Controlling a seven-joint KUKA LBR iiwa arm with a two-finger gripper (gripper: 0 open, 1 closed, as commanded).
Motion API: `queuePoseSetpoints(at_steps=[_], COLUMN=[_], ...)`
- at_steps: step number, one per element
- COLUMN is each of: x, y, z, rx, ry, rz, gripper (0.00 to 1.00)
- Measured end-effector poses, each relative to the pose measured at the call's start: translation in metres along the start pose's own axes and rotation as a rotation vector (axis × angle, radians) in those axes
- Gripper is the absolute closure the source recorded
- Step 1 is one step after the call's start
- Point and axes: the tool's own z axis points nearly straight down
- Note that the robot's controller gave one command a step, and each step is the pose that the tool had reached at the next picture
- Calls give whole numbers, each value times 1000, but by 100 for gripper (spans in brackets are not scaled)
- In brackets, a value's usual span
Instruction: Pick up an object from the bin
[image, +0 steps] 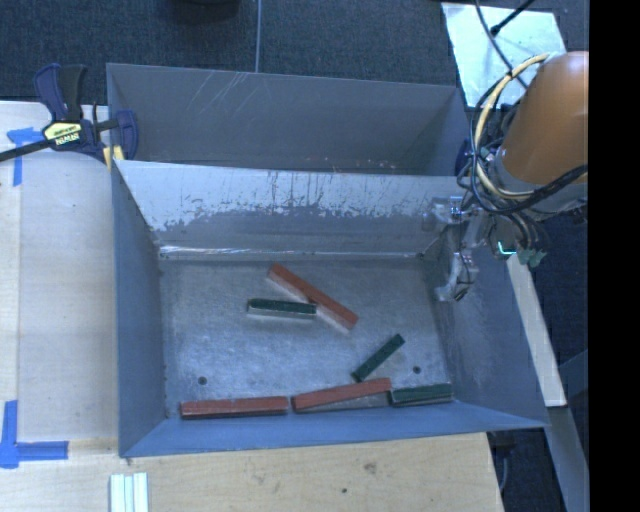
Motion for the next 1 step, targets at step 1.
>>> queuePoseSetpoints(at_steps=[1], x=[77], y=[66], z=[74], rx=[-3], ry=[3], rz=[-134], gripper=[0])
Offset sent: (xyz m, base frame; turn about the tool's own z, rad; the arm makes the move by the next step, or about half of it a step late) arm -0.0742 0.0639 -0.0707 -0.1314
